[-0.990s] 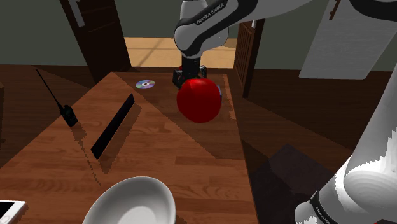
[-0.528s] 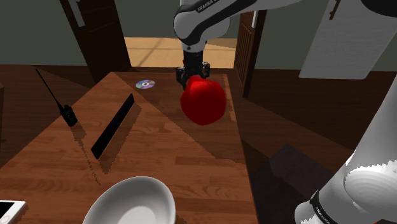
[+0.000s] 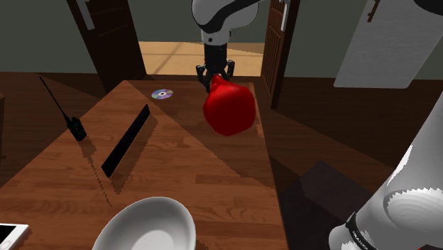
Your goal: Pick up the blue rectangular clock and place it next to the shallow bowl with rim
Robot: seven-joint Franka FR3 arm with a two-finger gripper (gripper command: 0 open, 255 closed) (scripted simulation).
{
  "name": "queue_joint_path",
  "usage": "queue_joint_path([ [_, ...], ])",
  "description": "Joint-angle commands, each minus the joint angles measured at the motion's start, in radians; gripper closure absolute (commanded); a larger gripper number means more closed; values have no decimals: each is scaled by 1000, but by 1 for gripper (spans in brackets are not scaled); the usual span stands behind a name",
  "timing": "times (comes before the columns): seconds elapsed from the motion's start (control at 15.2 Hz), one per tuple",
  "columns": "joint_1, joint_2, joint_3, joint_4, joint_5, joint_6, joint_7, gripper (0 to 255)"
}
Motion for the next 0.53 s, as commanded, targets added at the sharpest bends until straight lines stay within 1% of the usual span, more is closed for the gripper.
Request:
queue_joint_path([
  [0.0, 0, -10, 0, 15, 1, -24, 0, 255],
  [0.46, 0, -22, 1, 94, 3, -115, -1, 255],
])
